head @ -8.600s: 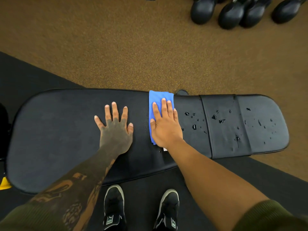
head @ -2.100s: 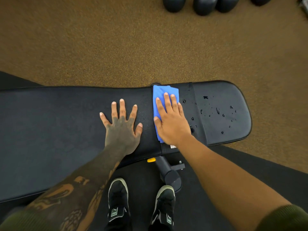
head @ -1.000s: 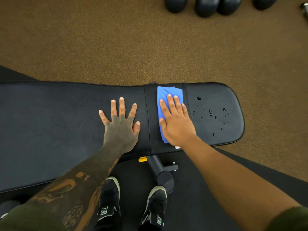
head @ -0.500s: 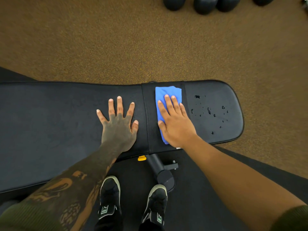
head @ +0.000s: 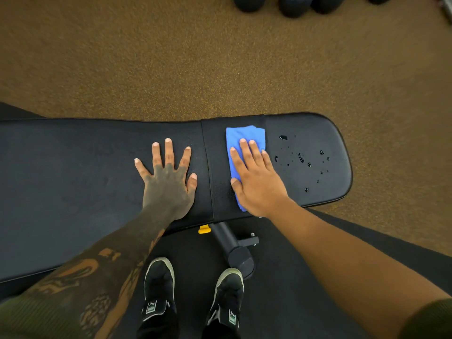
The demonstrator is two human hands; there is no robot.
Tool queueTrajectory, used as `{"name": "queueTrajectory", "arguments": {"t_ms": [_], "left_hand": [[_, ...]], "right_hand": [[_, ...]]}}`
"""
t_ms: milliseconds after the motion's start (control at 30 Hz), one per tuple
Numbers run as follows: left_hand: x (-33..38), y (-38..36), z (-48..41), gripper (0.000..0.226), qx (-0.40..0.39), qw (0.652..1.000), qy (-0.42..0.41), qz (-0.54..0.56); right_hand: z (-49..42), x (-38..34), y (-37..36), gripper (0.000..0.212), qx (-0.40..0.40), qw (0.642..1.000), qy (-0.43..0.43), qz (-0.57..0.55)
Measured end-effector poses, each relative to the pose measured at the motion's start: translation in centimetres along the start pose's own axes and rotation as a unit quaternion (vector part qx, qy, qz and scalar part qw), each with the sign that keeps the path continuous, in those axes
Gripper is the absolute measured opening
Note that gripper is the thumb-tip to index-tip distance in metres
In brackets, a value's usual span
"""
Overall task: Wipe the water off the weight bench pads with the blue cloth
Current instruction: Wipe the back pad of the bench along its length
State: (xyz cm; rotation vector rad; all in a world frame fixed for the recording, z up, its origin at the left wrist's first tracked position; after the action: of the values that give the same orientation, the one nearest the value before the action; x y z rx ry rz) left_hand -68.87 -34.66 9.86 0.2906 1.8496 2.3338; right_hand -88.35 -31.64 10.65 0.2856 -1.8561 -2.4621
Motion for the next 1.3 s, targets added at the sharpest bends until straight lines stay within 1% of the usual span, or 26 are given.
{"name": "queueTrajectory", "arguments": {"t_ms": [67, 133, 267, 367, 467, 600, 667, 733, 800, 900, 967, 1067, 1133, 1233, 1300], "left_hand": [[-0.1, 0.0, 0.0, 0.063, -0.001, 1.000, 0.000, 0.000], [-0.1, 0.0, 0.1, 0.063, 0.000, 1.000, 0.002, 0.001], [0.0, -0.2, 0.1, 0.064, -0.004, 1.000, 0.002, -0.003], [0.0, -0.1, 0.0, 0.064, -0.003, 1.000, 0.001, -0.001], [0.1, -0.1, 0.0, 0.063, -0.005, 1.000, 0.003, -0.003], [-0.1, 0.0, 0.0, 0.063, -0.006, 1.000, 0.004, -0.002], [-0.1, 0.0, 0.0, 0.064, -0.006, 1.000, 0.003, 0.000], [-0.1, 0.0, 0.1, 0.064, -0.008, 1.000, 0.003, -0.003], [-0.1, 0.0, 0.1, 0.064, -0.008, 1.000, 0.005, -0.005], [-0.1, 0.0, 0.1, 0.064, -0.009, 1.000, 0.007, -0.012], [0.0, 0.0, 0.0, 0.064, -0.014, 1.000, 0.007, -0.013], [0.1, 0.2, 0.0, 0.064, -0.017, 1.000, 0.008, -0.006], [0.4, 0.6, -0.1, 0.063, -0.008, 1.000, 0.013, 0.011], [2.5, 1.5, -0.6, 0.061, 0.018, 0.999, 0.005, 0.050], [4.6, 2.0, -1.3, 0.059, 0.029, 0.997, -0.011, 0.072]], "right_hand": [[1.1, 0.7, -0.1, 0.069, -0.005, 1.000, -0.003, 0.001], [1.3, 2.0, 0.1, 0.069, -0.005, 1.000, -0.026, -0.005], [-1.1, 3.4, 0.8, 0.065, 0.013, 0.997, -0.075, -0.025], [-3.1, 2.6, 1.1, 0.066, 0.013, 0.996, -0.079, -0.031], [-3.1, 1.6, 1.0, 0.068, 0.011, 0.998, -0.056, -0.019], [-0.2, 1.1, 0.4, 0.071, -0.003, 1.000, 0.018, 0.012], [0.9, 2.0, 0.4, 0.070, -0.003, 1.000, 0.027, 0.015], [0.9, 3.4, 0.7, 0.070, -0.001, 1.000, 0.010, 0.012], [-0.2, 4.8, 1.1, 0.068, 0.002, 1.000, -0.028, -0.001], [-2.8, 5.2, 1.7, 0.065, 0.014, 0.997, -0.066, -0.026], [-3.9, 4.3, 1.8, 0.066, 0.015, 0.997, -0.067, -0.034], [-4.0, 3.4, 1.9, 0.067, 0.008, 0.999, -0.036, -0.028], [-3.5, 3.7, 2.9, 0.066, 0.026, 0.998, -0.030, -0.046], [-3.6, 5.4, 4.4, 0.061, 0.082, 0.990, -0.084, -0.082], [-4.5, 5.4, 4.6, 0.060, 0.085, 0.987, -0.104, -0.085]]}}
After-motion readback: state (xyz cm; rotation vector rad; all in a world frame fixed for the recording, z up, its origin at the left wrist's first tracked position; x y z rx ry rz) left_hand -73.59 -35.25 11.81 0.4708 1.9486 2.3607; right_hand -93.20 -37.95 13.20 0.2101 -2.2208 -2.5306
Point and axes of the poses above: each hand's wrist, its own z-axis away from the middle knuckle, its own y-axis out of the back of the hand, x = y × z, the point moved 6 cm from there along -z, towards the middle knuckle, and after that the axes turned 2 degrees about -z, right-handed, at the moved point
